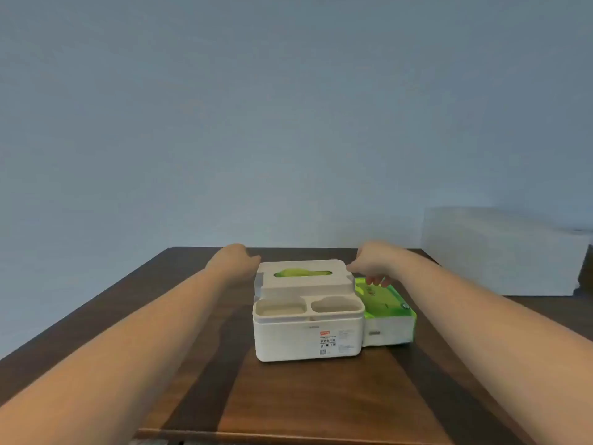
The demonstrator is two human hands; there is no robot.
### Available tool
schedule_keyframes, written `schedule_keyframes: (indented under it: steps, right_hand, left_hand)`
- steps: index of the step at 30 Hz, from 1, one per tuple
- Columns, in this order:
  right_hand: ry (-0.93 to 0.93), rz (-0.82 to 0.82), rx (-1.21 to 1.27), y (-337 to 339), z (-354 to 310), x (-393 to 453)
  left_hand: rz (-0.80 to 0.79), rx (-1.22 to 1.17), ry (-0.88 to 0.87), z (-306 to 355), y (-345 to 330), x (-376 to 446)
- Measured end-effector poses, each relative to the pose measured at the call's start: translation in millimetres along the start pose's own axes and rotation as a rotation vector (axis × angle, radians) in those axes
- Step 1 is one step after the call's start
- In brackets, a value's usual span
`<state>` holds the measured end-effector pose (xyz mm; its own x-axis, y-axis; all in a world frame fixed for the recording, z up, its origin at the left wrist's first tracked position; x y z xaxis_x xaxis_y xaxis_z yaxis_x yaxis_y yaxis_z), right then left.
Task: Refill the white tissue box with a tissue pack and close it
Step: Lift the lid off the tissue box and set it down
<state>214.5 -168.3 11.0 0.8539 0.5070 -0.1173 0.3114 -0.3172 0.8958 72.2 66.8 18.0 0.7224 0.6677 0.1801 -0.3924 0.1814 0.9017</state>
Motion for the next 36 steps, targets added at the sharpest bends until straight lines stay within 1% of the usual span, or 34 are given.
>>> schedule_keyframes:
  steps: [2,5,10,12,14,17,19,24,30,34,36]
  right_hand:
    - [-0.028,-0.023,0.015,-6.4,3.5,0.7]
    - [-0.037,-0.042,-0.006,-17.4,2.5,1.2]
    - [-0.059,-0.035,0.008,-21.3,3.3,6.6]
    - [-0.049,-0.038,0.032,-22.6,1.1,6.8]
    - [-0.038,-0.053,0.02,-23.8,-1.8,5.1]
    - [-0.022,-0.067,-0.062,-23.2,-8.9,-1.2]
    - [-0.025,-0.032,-0.093,-16.0,-11.0,-5.4]
    - [0.029,0.06,0.027,-3.8,-31.8,-5.3]
    - [0.136,0.111,0.028,4.6,-95.0,0.8]
    - [0.163,0.078,0.076,-10.9,-135.3,8.2]
    - [0.19,0.052,0.045,-24.8,-156.5,14.0]
  left_hand:
    - [-0.026,0.014,0.042,-7.1,-4.9,-1.8]
    - [-0.081,0.012,0.049,-9.6,-15.4,-4.2]
    - [-0.189,-0.081,0.07,-11.9,-31.8,-5.8]
    - [-0.198,-0.108,0.075,-11.3,-34.7,-6.4]
    - [-0.182,-0.133,0.074,-11.7,-35.2,-5.1]
    - [-0.149,-0.173,0.074,-11.9,-34.1,-4.3]
    - [-0.128,-0.243,0.081,-11.7,-30.8,-3.7]
    - [-0.03,-0.419,0.087,-19.7,3.7,5.5]
    - [0.049,-0.45,0.13,-64.0,45.9,14.1]
    - [0.096,-0.447,0.175,-109.3,58.7,16.7]
    - [0.125,-0.44,0.198,-131.5,62.5,16.9]
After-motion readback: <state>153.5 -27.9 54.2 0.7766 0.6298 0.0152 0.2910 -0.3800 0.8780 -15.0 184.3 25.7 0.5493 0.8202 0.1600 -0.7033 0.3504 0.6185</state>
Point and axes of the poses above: each hand's wrist, its own x-axis towards the middle knuckle, its own y-axis out of the back of the hand, z = x × y, the point moved 10 cm from there along x, towards the middle knuckle, and after that the axes turned 3 degrees about x, right-handed, at the moved point
